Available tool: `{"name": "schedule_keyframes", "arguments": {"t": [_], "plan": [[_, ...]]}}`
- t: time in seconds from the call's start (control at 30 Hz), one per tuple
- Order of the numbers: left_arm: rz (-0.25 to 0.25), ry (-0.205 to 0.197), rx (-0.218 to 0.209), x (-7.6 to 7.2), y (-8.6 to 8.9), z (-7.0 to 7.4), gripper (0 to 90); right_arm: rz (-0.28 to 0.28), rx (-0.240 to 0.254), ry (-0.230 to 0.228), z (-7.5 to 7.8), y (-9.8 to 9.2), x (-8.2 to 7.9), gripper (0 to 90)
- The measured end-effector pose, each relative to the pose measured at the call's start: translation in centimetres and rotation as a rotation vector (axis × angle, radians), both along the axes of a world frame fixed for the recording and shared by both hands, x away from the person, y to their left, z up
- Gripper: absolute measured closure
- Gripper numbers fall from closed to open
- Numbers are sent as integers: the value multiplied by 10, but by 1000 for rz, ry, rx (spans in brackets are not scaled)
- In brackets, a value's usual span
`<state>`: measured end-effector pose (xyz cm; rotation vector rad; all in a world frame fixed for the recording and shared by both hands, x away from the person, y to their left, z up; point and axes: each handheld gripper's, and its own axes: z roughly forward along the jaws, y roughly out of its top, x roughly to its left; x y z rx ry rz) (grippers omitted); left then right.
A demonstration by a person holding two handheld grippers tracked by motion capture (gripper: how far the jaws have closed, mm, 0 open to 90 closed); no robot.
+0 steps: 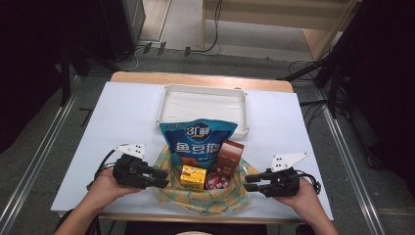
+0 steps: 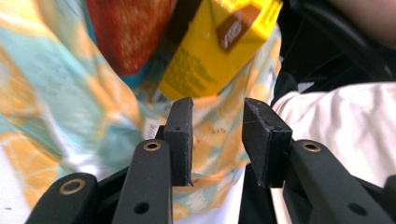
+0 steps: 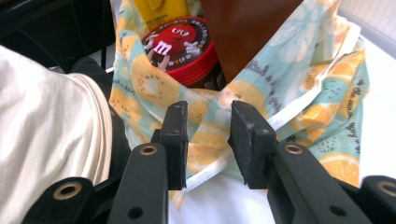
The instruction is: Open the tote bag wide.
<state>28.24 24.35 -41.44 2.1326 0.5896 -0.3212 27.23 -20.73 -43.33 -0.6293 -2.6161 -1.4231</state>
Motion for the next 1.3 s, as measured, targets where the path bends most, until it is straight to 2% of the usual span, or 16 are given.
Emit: {"name": "schedule_keyframes", "arguments": {"t": [0.03,0.13,0.27,0.43,0.53,0.67,0.73,0.9,1.13,1.3], "plan": [[12,-8,1,1,3,6,653,-13,-7,-9,3,0,1,710],[31,-11,-12,3,8,11,678,-31,-8,-6,7,-1,1,737],[50,-7,12,10,12,17,744,-61,-14,5,12,-3,4,784],[90,-3,26,17,15,24,829,-87,-10,-8,17,-6,9,834],[122,-23,29,21,19,29,900,-119,-10,-20,22,-8,13,886],[147,-33,38,29,22,35,900,-173,-1,14,26,-11,24,900],[153,-40,43,32,21,38,900,-185,0,9,29,-11,29,900],[152,-42,38,41,18,42,900,-183,0,-14,35,-5,38,900],[151,-41,15,53,11,44,900,-178,-10,-19,40,8,52,900],[157,-38,5,62,7,47,900,-183,0,-22,42,14,62,900]]}}
